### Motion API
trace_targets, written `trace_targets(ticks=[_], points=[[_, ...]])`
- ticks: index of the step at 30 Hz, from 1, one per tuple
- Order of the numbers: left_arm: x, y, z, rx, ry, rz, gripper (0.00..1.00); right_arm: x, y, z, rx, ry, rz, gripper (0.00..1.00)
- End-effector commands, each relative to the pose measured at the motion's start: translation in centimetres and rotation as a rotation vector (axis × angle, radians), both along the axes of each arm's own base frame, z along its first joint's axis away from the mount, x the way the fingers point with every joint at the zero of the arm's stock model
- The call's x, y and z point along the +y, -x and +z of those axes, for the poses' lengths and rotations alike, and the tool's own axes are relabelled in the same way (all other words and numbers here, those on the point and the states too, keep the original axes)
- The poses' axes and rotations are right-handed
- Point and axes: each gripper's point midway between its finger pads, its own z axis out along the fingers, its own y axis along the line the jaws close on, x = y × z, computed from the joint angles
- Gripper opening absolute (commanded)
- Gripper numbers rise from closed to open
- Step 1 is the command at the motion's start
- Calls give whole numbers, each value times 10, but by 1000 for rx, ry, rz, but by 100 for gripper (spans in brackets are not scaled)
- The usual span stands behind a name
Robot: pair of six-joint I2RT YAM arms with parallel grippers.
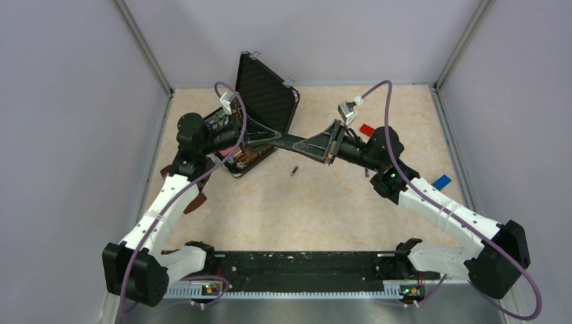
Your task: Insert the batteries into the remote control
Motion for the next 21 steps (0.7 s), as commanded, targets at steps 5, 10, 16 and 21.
trace_targets(ticks=[5, 10, 16, 21], points=[[41, -16, 56, -178, 91, 198, 0, -30, -26, -30, 45, 77, -120, 4], [41, -10, 52, -175, 81, 189, 0, -22, -33, -11, 35, 44, -116, 22], [41, -5, 50, -169, 66, 189, 0, -7, -41, 15, -3, 29, -98, 46], [42, -6, 46, -155, 57, 198, 0, 3, -44, 21, -17, 18, -75, 53]])
